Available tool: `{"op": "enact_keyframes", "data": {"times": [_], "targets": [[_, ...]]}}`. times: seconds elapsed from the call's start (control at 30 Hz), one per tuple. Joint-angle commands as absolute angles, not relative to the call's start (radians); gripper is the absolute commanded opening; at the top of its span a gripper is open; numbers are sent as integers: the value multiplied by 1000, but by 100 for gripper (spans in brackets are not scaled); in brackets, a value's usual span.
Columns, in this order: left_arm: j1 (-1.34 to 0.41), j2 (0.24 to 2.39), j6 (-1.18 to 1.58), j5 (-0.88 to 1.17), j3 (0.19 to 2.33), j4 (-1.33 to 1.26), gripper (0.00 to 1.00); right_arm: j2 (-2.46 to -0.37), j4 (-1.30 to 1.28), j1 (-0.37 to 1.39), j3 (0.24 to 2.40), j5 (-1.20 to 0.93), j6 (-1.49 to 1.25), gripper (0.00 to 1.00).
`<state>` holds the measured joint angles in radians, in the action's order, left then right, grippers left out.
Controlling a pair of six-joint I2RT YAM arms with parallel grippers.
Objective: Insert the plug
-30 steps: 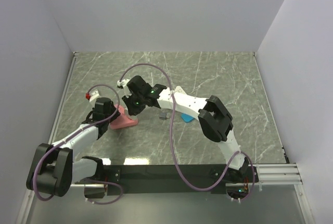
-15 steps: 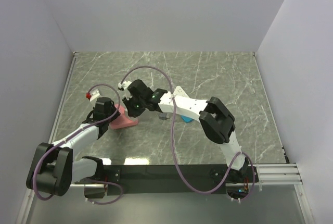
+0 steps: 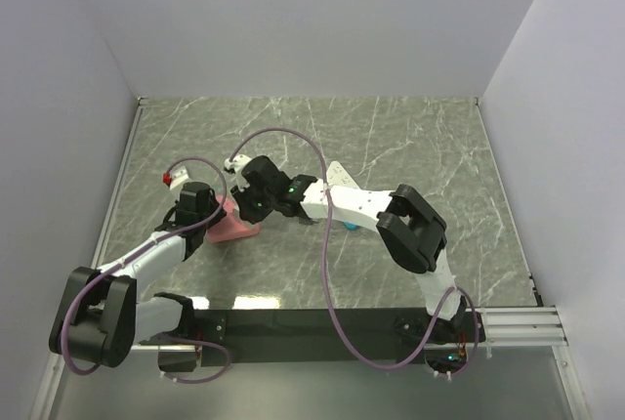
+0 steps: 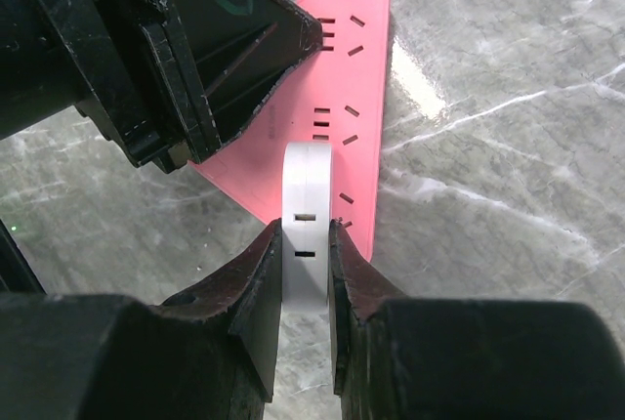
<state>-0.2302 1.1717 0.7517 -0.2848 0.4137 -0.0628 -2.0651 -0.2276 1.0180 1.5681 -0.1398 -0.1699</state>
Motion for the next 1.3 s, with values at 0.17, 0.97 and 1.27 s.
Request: {"op": "enact_keyframes", "data": {"times": [0.17, 0.97, 1.27], "targets": [[-275, 1152, 765, -69, 440, -60, 60, -2168, -396, 1085, 1523, -227, -183, 0], [-275, 683, 744, -411, 483, 232, 100, -1999, -422, 1058, 1477, -61, -181, 0], [-275, 592, 738, -472, 457, 230, 99, -1951, -410, 1058, 1502, -161, -147, 22]]}}
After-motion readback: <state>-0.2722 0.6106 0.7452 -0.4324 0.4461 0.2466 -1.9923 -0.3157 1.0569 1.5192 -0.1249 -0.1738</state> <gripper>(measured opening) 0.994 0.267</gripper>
